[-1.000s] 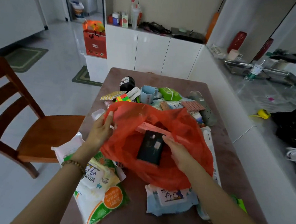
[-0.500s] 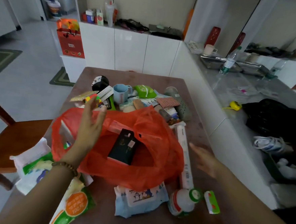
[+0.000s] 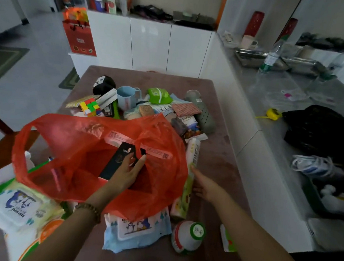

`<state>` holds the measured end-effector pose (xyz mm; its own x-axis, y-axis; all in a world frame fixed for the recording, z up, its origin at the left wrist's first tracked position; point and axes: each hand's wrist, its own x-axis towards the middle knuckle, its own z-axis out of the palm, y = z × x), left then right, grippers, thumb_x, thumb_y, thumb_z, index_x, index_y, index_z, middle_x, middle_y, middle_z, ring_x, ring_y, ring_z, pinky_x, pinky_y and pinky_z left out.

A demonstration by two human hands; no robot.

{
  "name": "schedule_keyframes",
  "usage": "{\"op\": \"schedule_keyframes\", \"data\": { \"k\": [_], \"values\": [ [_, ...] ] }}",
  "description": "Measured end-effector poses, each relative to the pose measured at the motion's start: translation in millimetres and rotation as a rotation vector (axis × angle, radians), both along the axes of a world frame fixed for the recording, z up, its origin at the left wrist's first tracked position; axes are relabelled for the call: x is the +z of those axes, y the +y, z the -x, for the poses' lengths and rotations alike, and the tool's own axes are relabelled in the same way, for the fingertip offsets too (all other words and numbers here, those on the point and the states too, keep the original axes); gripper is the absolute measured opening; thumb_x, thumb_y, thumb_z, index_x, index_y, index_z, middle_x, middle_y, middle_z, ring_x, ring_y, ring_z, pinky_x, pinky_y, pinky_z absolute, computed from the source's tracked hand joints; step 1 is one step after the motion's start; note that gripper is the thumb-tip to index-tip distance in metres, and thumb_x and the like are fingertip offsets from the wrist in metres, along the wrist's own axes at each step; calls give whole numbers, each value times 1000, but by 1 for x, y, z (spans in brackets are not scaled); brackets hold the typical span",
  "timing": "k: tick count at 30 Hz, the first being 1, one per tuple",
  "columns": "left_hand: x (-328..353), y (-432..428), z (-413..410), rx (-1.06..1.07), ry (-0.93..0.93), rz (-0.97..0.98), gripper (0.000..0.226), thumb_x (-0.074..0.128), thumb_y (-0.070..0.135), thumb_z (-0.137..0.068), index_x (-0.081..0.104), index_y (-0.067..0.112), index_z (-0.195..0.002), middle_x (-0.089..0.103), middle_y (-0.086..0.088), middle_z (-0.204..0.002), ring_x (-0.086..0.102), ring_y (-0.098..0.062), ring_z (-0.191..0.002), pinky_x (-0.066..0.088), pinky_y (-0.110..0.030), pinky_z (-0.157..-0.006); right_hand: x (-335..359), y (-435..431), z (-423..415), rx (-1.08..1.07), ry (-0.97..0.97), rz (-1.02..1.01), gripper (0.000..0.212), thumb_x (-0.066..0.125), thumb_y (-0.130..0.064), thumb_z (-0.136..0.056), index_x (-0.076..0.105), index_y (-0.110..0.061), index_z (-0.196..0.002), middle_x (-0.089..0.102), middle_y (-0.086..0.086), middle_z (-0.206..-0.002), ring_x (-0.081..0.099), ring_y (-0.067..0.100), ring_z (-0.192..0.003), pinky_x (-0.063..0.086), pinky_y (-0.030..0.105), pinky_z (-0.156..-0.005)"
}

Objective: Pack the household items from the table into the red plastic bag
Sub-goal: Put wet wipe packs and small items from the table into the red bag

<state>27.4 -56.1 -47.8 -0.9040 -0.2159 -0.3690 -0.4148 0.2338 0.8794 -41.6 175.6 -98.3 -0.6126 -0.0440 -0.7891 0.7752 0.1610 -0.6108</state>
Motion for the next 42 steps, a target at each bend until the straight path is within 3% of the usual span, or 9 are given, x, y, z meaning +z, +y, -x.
{"op": "schedule_keyframes", "data": {
  "k": [5,11,15,25,30,33,37,40,42],
  "values": [
    [-3,7,0,22,-30,2,69,43,48,-92,21,16,-148,36,-9,-150,42,-28,-132,32,-31,-96,-7,0,14,-42,-33,75,93,60,-68,-72,40,-7,-139,50,15,-137,46,30,-126,35,40,-108],
    [-3,16,-5,69,26,-70,53,41,43,-94,36,16,-139,50,2,-120,52,-15,-102,39,-29,-90,-12,-18,20,-17,34,18,73,59,-57,-81,47,-6,-132,56,14,-130,51,29,-121,40,39,-103],
    [-5,14,-7,116,41,-68,60,34,53,-93,40,14,-138,52,0,-126,54,-6,-92,42,-33,-95,-13,-19,22,-32,11,86,60,61,-52,-83,52,-9,-123,62,9,-99,57,26,-102,46,39,-93],
    [6,4,-6,131,70,-77,63,27,56,-93,44,11,-133,53,-4,-130,53,-17,-106,38,-29,-88,5,-2,19,-85,36,212,26,66,-32,-84,59,-8,-93,65,14,-85,62,25,-76,51,39,-74],
    [16,-2,-1,78,86,-134,61,22,56,-94,45,15,-133,52,-1,-126,52,-19,-110,38,-30,-91,40,24,21,-159,149,134,50,68,-40,-80,57,-5,-114,67,20,-102,65,30,-87,54,42,-80],
    [26,-15,1,47,97,-141,57,21,58,-94,47,21,-129,54,-2,-125,54,-23,-113,40,-33,-94,77,26,21,-126,193,214,47,62,-46,-83,59,-7,-109,72,14,-78,70,23,-65,58,33,-60],
    [47,-57,-8,69,294,67,46,26,50,-96,45,22,-128,52,-4,-130,51,-24,-122,40,-39,-101,134,-13,4,18,165,345,50,59,-49,-82,65,0,-90,68,15,-65,65,21,-49,56,26,-49],
    [65,-110,-19,158,493,417,53,40,45,-95,37,17,-139,47,-6,-140,46,-20,-124,39,-42,-104,155,-64,-16,199,112,398,51,62,-46,-75,66,2,-93,69,16,-67,66,24,-50,56,30,-49],
    [66,-153,-25,182,457,781,63,52,47,-90,38,10,-139,46,-16,-139,43,-31,-126,35,-46,-106,161,-100,-29,331,66,427,49,57,-45,-82,65,1,-97,70,16,-70,67,24,-50,57,30,-49]
  ]
}}
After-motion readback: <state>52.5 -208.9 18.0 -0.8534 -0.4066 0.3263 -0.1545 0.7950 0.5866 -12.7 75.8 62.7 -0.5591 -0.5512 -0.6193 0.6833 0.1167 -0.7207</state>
